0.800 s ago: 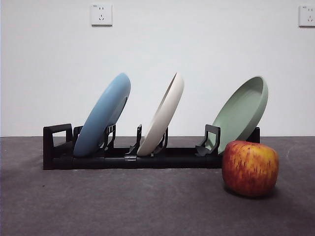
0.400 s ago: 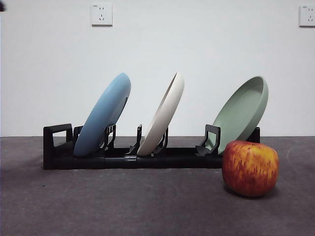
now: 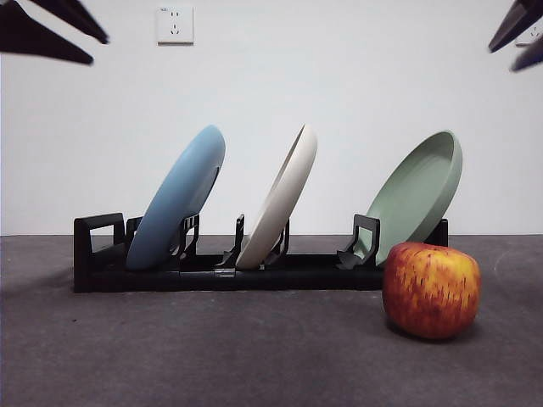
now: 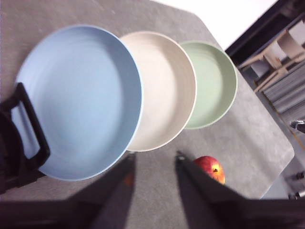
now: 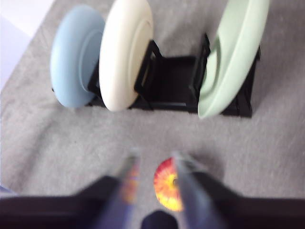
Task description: Take the blue plate from the plate rack,put the plate on the table,take the apple from the table,put the apple in the plate
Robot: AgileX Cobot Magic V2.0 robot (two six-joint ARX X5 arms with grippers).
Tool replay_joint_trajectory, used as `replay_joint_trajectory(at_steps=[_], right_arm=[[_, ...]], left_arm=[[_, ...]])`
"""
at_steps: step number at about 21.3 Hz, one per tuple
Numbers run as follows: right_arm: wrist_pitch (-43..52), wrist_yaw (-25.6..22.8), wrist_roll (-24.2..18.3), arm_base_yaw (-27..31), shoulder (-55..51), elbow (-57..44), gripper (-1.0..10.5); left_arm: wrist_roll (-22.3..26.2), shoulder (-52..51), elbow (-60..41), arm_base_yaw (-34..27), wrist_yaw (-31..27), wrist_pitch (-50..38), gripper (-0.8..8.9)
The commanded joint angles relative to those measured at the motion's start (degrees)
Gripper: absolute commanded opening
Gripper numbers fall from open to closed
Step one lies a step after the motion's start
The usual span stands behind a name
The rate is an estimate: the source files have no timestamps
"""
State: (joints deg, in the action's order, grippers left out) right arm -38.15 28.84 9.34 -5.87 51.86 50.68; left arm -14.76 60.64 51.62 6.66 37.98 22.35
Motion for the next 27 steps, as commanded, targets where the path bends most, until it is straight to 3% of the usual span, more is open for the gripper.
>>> replay_joint_trajectory(at_steps=[1,4,11,15,22,23,26,27], right_arm=[[0.07,1.25,-0.83,0.13,0.11,0.22,3.6],[-0.17,1.22,-0.83,0.13,0.11,0.22,3.5],[-3.45,1.20,-0.85,0.13,0.09,0.22,3.5],[-4.37,1.09,-0.85,0.13,0.09,0.22,3.5],[-4.37,0.83,-0.87,0.15,0.09,0.22,3.5],[-4.37,0.81,-0.87,0.15,0.09,0.22,3.5],[-4.37,0.81,-0.87,0.17,0.09,0.22,3.5],[-4.37,0.81,-0.87,0.17,0.11,0.22,3.5]], left_arm=[[1.29,2.45,1.68,2.56,-3.21,0.04,3.54],[1.38,6.82,6.54,6.38,-10.34,0.17,3.54],[4.28,22.88,24.92,11.76,-18.29,9.18,3.54],[4.48,31.41,30.88,13.99,-19.93,11.08,3.52],[4.50,36.85,31.12,15.15,-21.88,6.78,3.44],[4.50,36.85,31.15,15.32,-21.59,6.25,3.03],[4.57,36.85,31.15,15.39,-21.31,6.80,-0.21],[4.57,36.83,31.15,15.43,-21.11,6.80,-0.08]])
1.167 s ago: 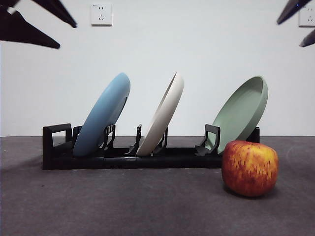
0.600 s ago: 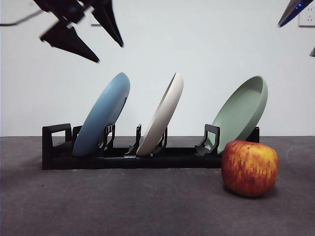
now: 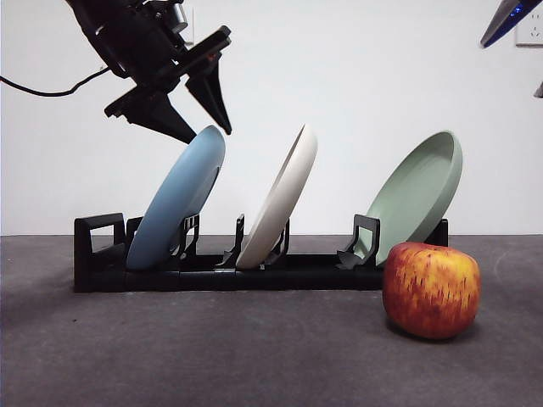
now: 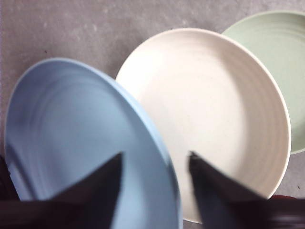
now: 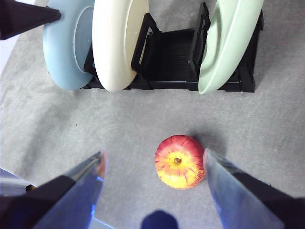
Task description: Take the blue plate from the plate rack,put the plate on the table,take the apple from the table,put the apple in the plate
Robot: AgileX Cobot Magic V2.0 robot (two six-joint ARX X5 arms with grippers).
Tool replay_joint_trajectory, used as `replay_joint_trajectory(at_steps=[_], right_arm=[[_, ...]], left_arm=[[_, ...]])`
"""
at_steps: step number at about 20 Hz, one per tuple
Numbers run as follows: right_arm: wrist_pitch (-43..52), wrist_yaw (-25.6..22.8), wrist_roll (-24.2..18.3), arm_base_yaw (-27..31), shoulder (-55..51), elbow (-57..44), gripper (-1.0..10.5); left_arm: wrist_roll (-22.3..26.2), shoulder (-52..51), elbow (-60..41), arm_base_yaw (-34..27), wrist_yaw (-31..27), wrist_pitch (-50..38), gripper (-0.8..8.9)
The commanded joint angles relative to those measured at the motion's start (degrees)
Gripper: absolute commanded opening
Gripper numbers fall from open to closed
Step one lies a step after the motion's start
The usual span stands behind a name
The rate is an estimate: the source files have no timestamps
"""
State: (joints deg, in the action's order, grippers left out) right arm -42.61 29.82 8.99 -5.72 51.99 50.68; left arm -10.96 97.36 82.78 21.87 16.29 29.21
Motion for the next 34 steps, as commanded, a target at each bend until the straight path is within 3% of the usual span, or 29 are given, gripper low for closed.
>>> replay_joint_trajectory(at_steps=[1,5,8,16,21,24,28,31,34], right_arm=[[0.09,-0.17,-0.52,0.02,-0.02,0.22,3.5],[0.11,-0.17,-0.52,0.02,-0.02,0.22,3.5],[0.11,-0.24,-0.57,0.02,-0.02,0.22,3.5],[0.13,-0.55,-1.16,0.04,-0.02,0.22,3.5],[0.11,-4.90,-1.14,0.04,-0.02,0.22,3.5],[0.13,-4.87,-1.14,0.09,-0.02,0.22,3.5],[0.09,-4.87,-1.16,0.09,-0.04,0.22,3.5],[0.13,-4.90,-1.16,0.09,-0.02,0.22,3.5],[0.11,-4.87,-1.14,0.09,-0.02,0.22,3.5]], left_arm=[[0.76,0.11,-0.02,0.22,0.76,0.02,-0.08],[1.18,-0.50,0.50,0.22,5.09,0.81,-0.08],[2.75,-2.16,3.61,0.94,5.16,5.07,-0.08],[15.15,-17.38,11.54,6.62,4.59,23.41,-0.08],[17.46,-27.93,11.45,15.17,-2.64,38.10,-0.08],[16.37,-29.99,9.60,22.95,-11.32,42.45,-0.08],[10.88,-30.32,2.05,31.91,-19.08,41.27,-0.08],[6.25,-30.27,-7.04,37.16,-25.22,35.43,-0.08],[4.52,-30.10,-17.53,39.74,-25.73,25.53,-0.08]])
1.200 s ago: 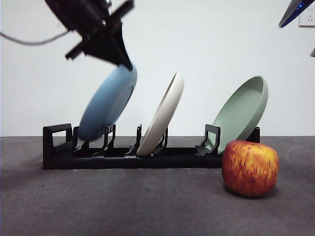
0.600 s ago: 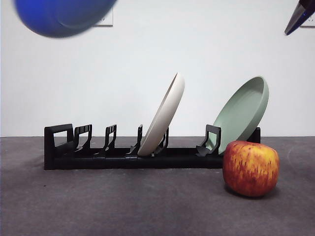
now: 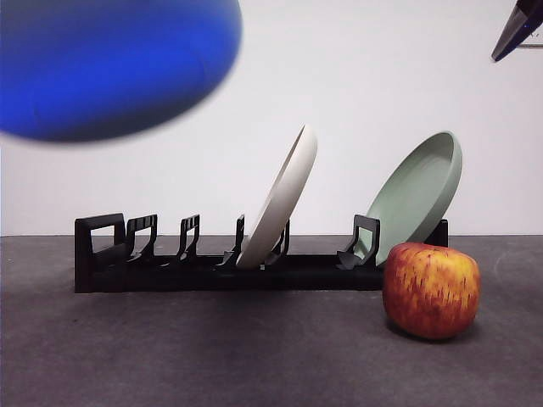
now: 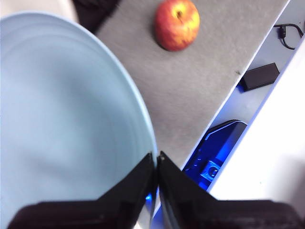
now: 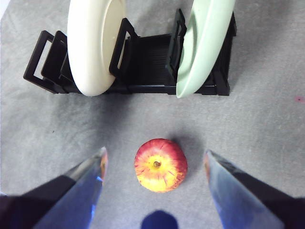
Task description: Take the blue plate from the plate rack,put the plate on the table,take the apple from the table,put the apple in the plate
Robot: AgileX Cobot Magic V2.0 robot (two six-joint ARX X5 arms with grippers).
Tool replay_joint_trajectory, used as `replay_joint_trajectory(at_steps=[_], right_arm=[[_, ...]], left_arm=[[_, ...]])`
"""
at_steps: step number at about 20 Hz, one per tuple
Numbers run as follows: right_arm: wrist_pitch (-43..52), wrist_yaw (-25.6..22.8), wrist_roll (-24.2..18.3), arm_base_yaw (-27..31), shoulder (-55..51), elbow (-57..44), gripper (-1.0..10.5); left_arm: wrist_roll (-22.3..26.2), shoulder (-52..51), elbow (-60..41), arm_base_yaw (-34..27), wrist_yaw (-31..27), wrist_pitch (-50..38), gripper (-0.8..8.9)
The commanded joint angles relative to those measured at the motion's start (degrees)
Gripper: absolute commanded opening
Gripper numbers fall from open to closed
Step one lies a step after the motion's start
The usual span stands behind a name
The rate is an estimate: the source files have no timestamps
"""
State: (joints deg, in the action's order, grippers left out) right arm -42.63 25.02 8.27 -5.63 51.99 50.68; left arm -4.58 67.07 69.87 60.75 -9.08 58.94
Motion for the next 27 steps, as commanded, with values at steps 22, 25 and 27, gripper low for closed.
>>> replay_joint_trajectory(at_steps=[22,25,27], right_arm=[[0.35,-1.25,-3.67,-1.01,0.09,0.22,6.2],[0.68,-3.13,-3.72,-3.08,0.42,0.24,6.7],[0.76,-5.66,-3.65,-5.51,1.49,0.31,6.7]], left_arm=[[2.23,20.00,-13.09,4.37,-9.14,-26.51,3.83],[1.49,13.20,-8.46,4.35,-12.94,-25.81,3.82],[0.61,7.80,-5.18,4.09,-14.86,-24.85,3.82]])
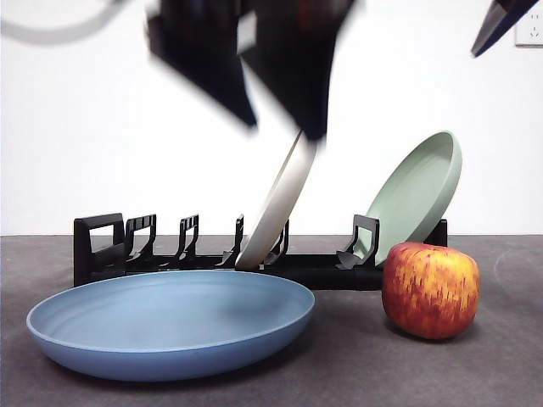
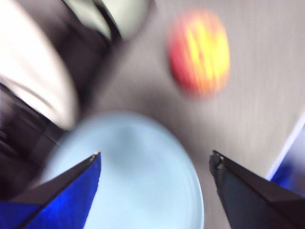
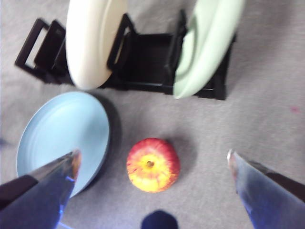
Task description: Take the blue plate from the plate rack,put the plate on the table,take the apple from the table,put the apple in the plate
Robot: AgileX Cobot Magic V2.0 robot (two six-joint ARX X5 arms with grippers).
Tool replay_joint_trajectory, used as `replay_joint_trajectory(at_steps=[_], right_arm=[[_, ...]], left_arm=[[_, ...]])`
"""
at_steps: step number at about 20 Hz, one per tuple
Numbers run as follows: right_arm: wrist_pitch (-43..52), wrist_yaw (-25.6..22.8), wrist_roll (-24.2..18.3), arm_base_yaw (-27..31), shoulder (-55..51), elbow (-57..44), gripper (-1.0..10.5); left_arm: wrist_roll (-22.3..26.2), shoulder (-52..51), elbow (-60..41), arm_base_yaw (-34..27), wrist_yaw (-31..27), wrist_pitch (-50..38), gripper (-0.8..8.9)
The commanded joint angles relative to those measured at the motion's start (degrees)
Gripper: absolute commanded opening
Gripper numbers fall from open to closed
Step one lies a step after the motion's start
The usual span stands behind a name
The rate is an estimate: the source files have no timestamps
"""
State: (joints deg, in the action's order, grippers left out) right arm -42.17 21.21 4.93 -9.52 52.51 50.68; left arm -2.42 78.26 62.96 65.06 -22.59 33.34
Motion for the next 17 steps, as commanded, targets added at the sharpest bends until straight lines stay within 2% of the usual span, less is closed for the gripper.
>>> replay_joint_trajectory(at_steps=[1,6,10,17], right_arm=[[0.31,-3.74,-0.28,-3.41,1.84,0.31,6.7],[1.33,-12.46,0.70,-13.99,9.14,0.50,6.7],[3.89,-16.74,0.70,-19.50,17.51,0.52,6.7],[8.70,-17.09,0.63,-21.31,33.66,0.50,6.6]], left_arm=[[-1.73,-6.14,3.37,-0.61,-1.77,1.51,3.82],[-1.95,-17.77,11.26,-3.26,-7.58,7.58,3.82],[-1.95,-24.79,15.12,-4.44,-12.28,11.41,3.79],[-2.43,-32.26,15.85,-4.42,-13.46,14.03,3.77]])
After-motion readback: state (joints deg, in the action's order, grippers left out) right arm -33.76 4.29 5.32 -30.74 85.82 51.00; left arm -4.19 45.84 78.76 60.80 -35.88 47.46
